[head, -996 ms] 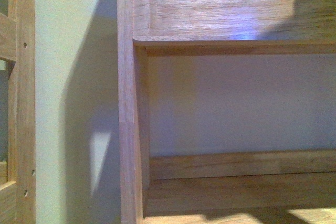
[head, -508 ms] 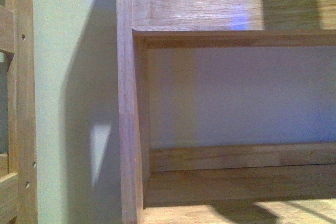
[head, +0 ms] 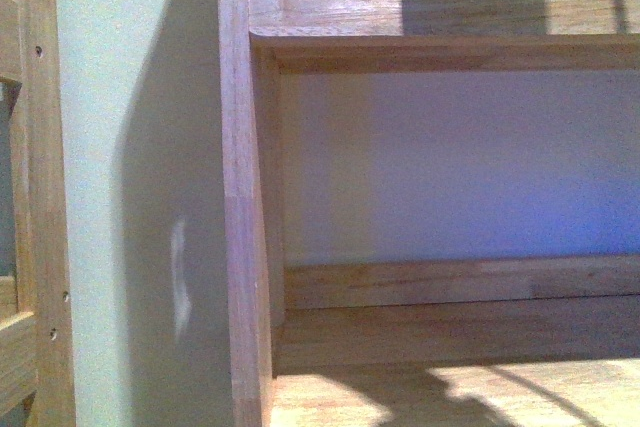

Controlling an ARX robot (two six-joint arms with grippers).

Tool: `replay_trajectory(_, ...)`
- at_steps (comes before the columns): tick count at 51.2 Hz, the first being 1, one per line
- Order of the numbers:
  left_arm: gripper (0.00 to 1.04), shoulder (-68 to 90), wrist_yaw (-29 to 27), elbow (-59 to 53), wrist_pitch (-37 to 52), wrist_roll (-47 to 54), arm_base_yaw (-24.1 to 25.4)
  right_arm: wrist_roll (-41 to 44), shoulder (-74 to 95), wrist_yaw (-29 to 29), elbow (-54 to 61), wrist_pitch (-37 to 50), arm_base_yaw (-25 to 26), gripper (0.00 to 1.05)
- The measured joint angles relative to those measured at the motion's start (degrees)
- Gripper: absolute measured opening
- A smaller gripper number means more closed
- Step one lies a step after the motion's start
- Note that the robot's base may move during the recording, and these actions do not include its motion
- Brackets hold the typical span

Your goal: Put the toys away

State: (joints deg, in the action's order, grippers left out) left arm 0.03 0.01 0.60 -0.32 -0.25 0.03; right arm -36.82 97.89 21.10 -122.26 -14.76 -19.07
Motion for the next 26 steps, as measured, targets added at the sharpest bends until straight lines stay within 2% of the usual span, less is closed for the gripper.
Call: replay_trajectory(26,0.98,0.0,0.0,0.0,0.0,0.0,0.0,-2.8,0.2,-0.3,2.4,1.6,3.5,0.07)
